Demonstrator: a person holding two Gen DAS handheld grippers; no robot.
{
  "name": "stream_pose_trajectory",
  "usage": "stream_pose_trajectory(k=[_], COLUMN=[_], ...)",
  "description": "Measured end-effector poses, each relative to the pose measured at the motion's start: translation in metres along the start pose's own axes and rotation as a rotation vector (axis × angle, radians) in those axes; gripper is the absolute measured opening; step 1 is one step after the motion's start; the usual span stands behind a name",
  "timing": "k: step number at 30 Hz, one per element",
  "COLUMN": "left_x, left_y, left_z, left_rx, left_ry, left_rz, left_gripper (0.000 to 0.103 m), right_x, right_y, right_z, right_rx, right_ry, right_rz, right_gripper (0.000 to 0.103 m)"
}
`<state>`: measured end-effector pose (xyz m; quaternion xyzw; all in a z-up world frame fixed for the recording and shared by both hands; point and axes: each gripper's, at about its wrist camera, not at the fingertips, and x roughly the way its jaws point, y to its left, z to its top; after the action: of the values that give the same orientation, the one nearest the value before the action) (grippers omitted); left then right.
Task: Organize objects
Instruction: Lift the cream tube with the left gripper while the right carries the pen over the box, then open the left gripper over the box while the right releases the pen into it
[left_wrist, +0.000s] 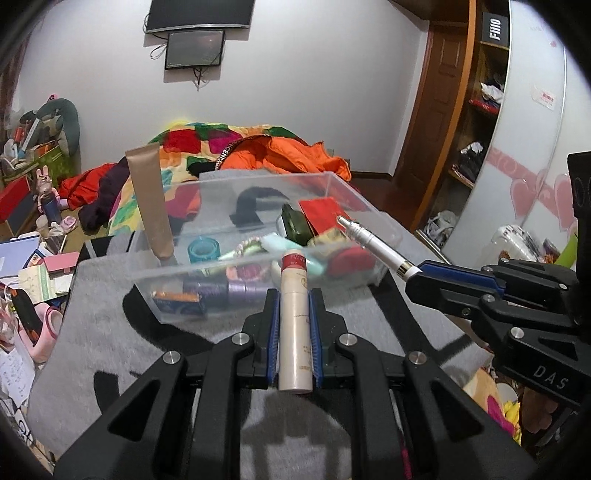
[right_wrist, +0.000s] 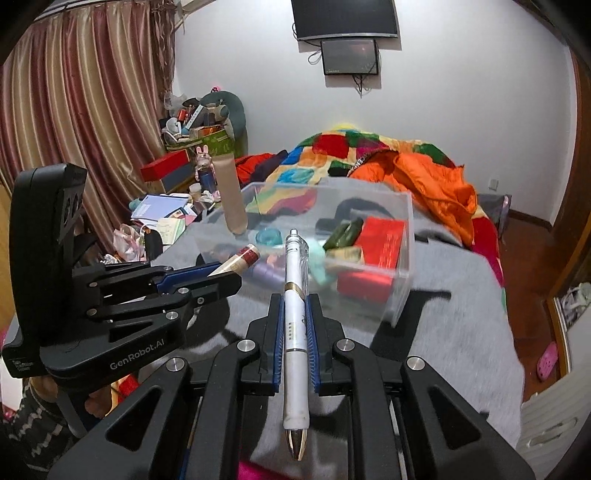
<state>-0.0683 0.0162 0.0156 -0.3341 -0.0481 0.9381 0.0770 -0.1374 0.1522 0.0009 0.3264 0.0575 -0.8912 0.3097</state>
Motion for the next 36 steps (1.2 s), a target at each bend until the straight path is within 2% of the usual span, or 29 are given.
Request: stream_pose_trajectory(k=[9,16,25,31,36], left_x=[0.008,0.032,0.052,0.063,0.060], left_y=[0.015,0.038,0.057,0.059,0.060], left_z=[0.022,0.028,0.039,0.040,0.039], left_rx=[-0.014,-0.032,-0.040,-0.070,-0.083], left_ry=[-0.021,0.021,0.043,0.072,0.063], left_rz=[0.017,0.056,0.033,-0.009,-0.014], left_gripper=[0.014,0.014,0.014,0.014,0.014], right_x=[0.022,0.056,0.096,0.113,0.113], right_y=[-0.010,-0.013,-0.009,-0.005,-0.006], right_z=[0.024,0.044,0.066,0.062,0.057], right_rx=[0.017,0.058,0.050,0.044,0.042], right_ry=[0.001,0.026,0.068,0.113,0.123], right_rz=[0.015,0.029,0.027,0.037,0.024], right_gripper=[0.010,0.010,0.010,0.010,0.011])
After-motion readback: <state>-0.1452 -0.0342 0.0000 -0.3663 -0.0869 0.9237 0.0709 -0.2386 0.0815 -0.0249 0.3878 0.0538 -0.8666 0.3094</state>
